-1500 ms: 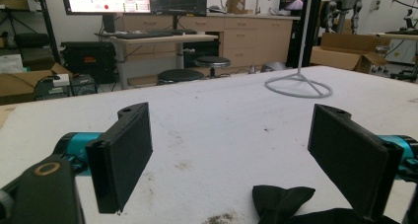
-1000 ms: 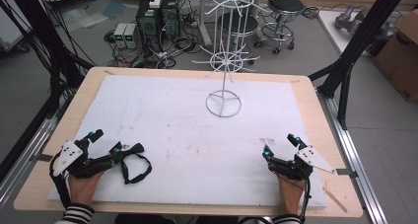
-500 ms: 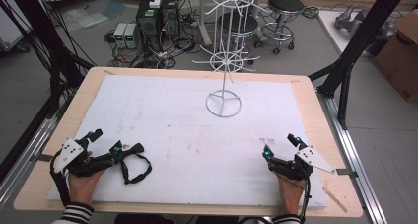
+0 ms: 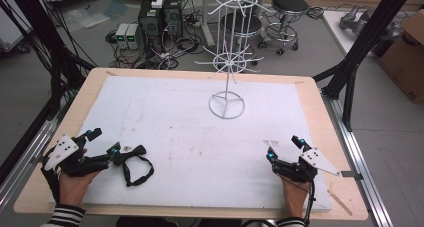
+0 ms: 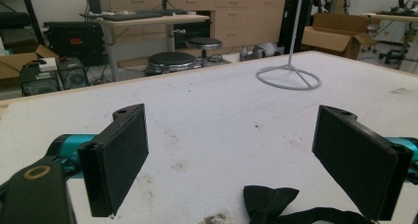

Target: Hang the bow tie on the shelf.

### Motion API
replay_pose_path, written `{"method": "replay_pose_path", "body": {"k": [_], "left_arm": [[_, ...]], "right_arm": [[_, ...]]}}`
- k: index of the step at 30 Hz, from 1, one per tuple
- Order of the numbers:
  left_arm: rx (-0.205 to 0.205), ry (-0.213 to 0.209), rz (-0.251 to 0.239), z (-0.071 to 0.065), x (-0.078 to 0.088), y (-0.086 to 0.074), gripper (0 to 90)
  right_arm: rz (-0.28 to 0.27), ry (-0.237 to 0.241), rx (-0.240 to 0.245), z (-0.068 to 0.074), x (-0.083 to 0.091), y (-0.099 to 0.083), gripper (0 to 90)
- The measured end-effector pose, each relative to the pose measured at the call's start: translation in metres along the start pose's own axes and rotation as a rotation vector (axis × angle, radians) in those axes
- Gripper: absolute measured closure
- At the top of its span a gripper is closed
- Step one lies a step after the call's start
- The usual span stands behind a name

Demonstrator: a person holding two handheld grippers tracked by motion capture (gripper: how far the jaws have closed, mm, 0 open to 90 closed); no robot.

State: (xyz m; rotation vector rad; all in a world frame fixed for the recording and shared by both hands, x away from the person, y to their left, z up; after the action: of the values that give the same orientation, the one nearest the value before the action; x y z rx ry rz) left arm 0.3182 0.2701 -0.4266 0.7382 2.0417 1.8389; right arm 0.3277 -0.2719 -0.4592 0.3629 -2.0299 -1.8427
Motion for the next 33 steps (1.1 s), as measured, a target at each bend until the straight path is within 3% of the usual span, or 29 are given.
{"method": "replay_pose_path", "body": {"k": [9, 17, 20, 28, 31, 33], "left_arm": [[-0.046, 0.006, 0.129, 0.0031, 0.0055, 0.009, 14.3], [-0.091, -0.007, 0.291, 0.0024, 0.002, 0.0071, 14.3], [-0.119, 0.01, 0.33, 0.0031, 0.0016, 0.0067, 14.3], [-0.135, -0.006, 0.458, 0.0022, -0.0001, 0.0018, 14.7], [-0.159, 0.024, 0.485, 0.0024, -0.0016, 0.0013, 14.7], [-0.164, 0.019, 0.509, 0.0009, -0.0037, 0.0007, 14.8]], "right_arm": [[-0.002, 0.0, -0.002, 0.0, 0.0001, 0.0001, 3.0], [-0.004, 0.001, -0.004, 0.0002, 0.0006, 0.0001, 3.0], [-0.004, 0.002, -0.008, 0.0005, 0.0007, 0.0001, 3.0], [-0.008, 0.001, -0.004, 0.0001, 0.0009, 0.0003, 3.0], [-0.008, 0.001, -0.004, 0.0001, 0.001, 0.0003, 3.0], [-0.008, 0.001, -0.004, 0.0001, 0.001, 0.0003, 3.0]]}}
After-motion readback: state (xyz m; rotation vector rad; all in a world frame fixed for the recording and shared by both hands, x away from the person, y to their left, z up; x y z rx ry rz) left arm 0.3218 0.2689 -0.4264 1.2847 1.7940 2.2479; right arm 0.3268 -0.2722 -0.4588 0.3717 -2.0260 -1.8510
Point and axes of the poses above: each handheld gripper's, and its own axes: x roughly backward along the jaws, y roughly out of its top, z roughly to its left, the point moved 7 cm from there along -x, roughly forward along the jaws, and after that the axes turned 7 degrees about x, right-handed, at the moved point
